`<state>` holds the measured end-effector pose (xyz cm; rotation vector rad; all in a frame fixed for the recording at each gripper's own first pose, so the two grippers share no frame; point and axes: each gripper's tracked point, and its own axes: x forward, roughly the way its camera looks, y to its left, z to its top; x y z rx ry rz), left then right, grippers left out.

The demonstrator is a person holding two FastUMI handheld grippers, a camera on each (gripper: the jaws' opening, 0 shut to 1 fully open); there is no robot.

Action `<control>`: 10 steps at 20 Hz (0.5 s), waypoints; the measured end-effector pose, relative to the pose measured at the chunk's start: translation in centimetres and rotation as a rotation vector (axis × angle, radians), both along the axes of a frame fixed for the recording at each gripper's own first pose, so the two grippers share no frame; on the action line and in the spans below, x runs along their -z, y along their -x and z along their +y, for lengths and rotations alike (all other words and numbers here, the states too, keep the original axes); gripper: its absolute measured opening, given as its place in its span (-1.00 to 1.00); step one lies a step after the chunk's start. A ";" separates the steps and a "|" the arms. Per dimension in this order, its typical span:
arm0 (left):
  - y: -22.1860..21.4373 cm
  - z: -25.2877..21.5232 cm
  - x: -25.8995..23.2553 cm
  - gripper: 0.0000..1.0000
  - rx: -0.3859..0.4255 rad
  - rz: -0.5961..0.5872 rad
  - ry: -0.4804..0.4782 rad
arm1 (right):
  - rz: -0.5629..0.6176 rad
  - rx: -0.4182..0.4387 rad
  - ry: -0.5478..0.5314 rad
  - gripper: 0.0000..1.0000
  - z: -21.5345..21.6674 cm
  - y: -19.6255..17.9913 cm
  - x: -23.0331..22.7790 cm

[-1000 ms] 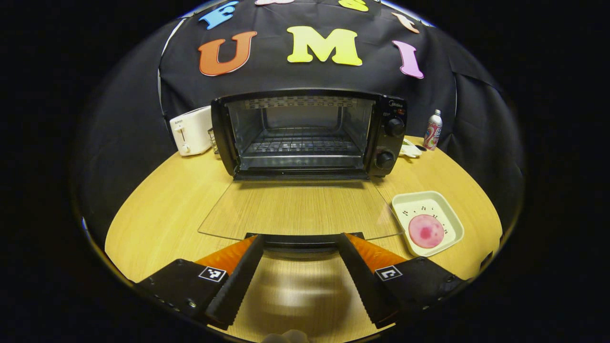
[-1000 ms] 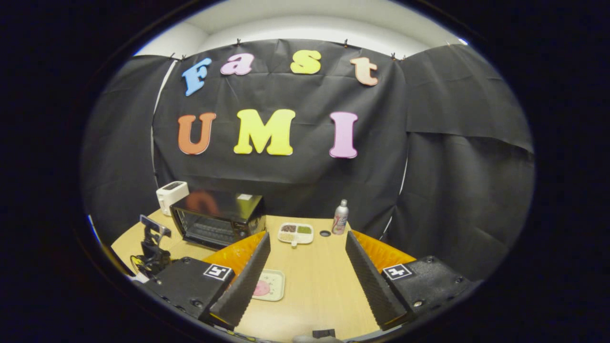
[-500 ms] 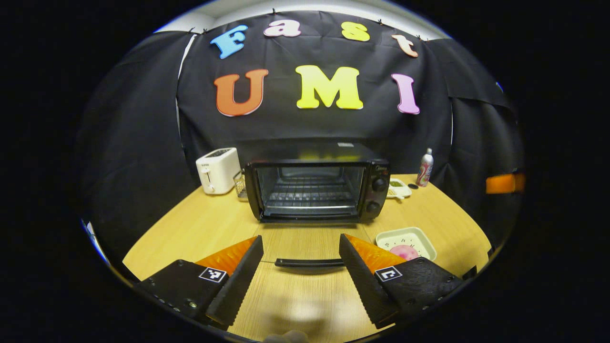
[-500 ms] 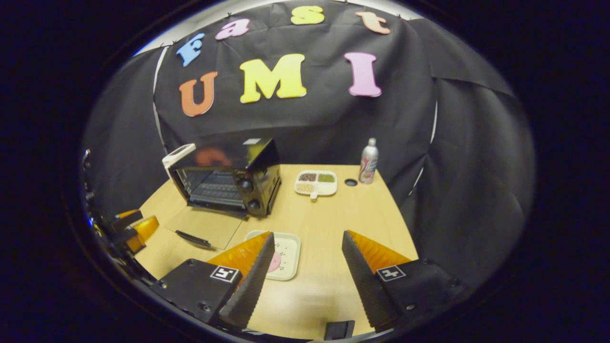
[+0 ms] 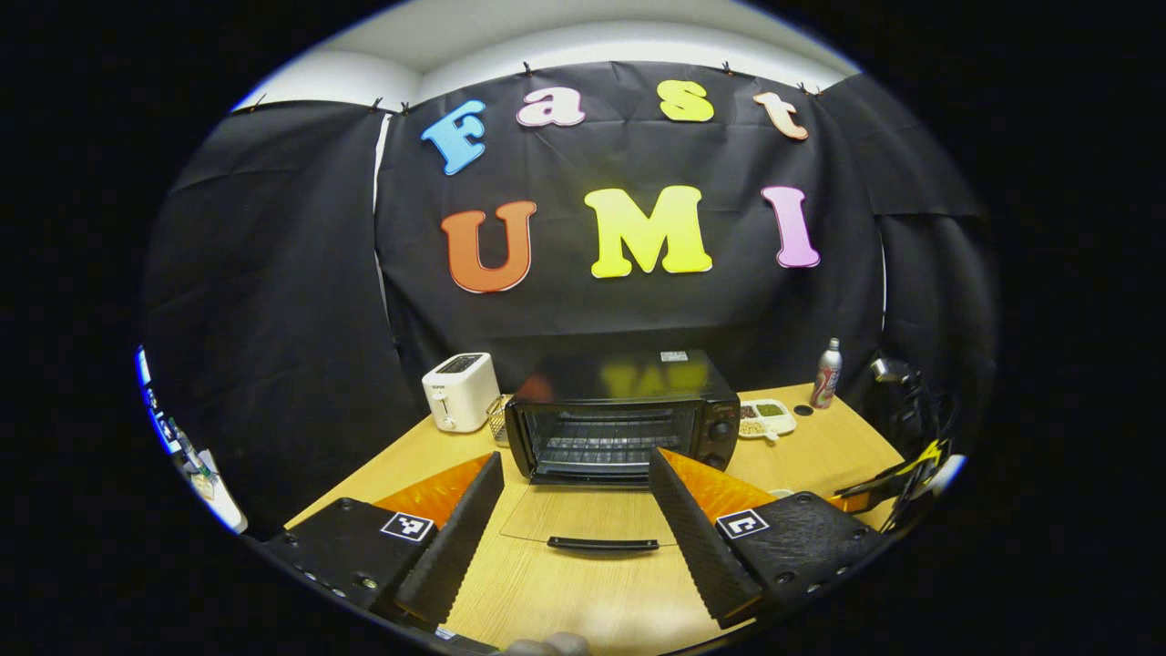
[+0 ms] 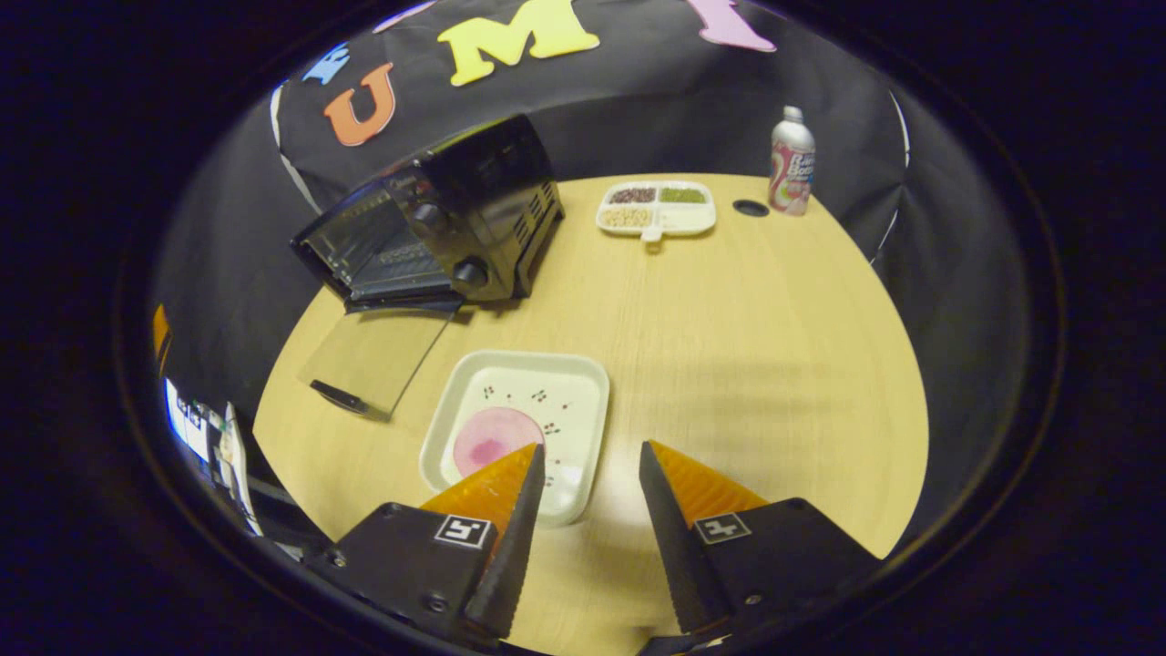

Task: Open the electric oven with the left hand, put the food in, and close the electric oven.

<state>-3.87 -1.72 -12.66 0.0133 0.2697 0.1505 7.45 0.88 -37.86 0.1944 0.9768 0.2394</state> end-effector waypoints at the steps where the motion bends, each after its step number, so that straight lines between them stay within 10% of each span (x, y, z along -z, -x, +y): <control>1: 0.1 0.0 -0.4 0.94 -0.007 -0.013 0.000 | 0.019 -0.004 0.002 0.19 0.2 -0.5 0.7; 10: 2.0 2.0 1.2 0.94 -0.064 0.025 0.016 | 0.204 -0.038 0.093 -0.23 0.8 -2.1 3.7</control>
